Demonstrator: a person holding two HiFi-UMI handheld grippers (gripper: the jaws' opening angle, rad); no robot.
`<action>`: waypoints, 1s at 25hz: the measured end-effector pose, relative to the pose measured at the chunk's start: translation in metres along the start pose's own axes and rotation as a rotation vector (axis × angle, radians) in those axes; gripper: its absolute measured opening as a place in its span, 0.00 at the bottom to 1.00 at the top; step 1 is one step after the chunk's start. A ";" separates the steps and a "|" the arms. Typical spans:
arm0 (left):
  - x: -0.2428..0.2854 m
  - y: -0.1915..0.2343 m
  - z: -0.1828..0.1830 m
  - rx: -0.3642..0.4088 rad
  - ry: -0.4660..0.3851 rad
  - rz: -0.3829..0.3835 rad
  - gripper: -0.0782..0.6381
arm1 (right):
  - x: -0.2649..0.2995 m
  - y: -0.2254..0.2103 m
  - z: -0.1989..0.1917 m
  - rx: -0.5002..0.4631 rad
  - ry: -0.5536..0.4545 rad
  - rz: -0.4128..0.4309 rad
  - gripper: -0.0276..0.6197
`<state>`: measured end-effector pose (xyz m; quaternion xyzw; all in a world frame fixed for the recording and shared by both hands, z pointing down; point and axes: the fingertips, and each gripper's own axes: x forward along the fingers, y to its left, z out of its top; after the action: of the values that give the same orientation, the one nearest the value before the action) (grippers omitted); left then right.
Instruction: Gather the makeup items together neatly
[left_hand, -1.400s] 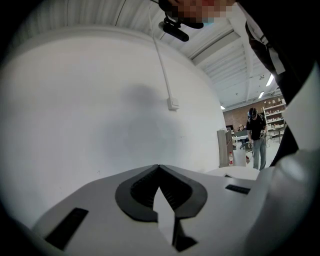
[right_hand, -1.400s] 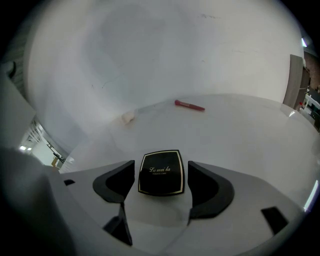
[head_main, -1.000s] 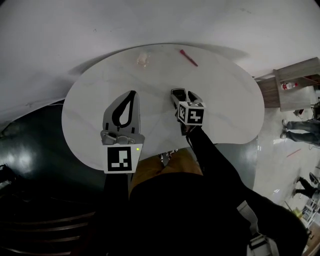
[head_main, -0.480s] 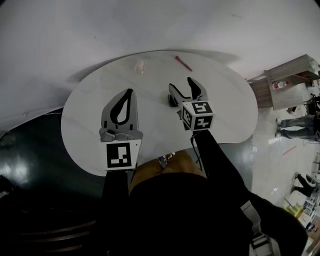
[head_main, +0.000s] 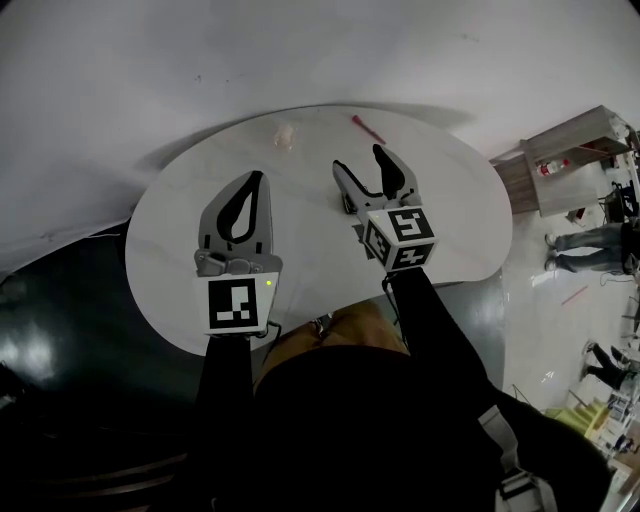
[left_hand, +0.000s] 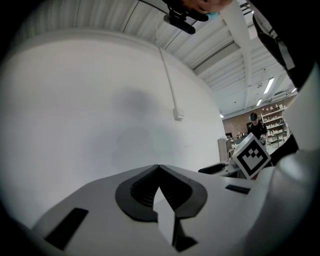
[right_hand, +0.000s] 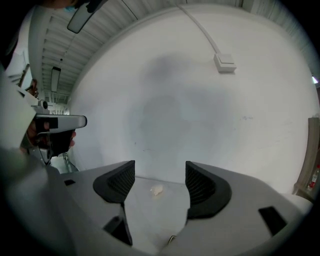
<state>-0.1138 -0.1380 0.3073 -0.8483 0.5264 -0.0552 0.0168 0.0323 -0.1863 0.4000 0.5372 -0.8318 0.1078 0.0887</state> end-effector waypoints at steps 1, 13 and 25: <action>-0.002 0.001 0.001 0.000 -0.008 -0.005 0.13 | 0.000 0.004 0.001 0.002 -0.004 0.002 0.55; 0.006 0.023 -0.007 0.004 0.009 0.019 0.13 | 0.067 0.038 -0.027 0.006 0.073 0.119 0.55; 0.015 0.070 -0.038 -0.033 0.099 0.143 0.13 | 0.179 0.053 -0.100 -0.056 0.264 0.225 0.55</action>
<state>-0.1733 -0.1817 0.3401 -0.8049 0.5866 -0.0871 -0.0193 -0.0858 -0.2943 0.5393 0.4191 -0.8706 0.1636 0.1994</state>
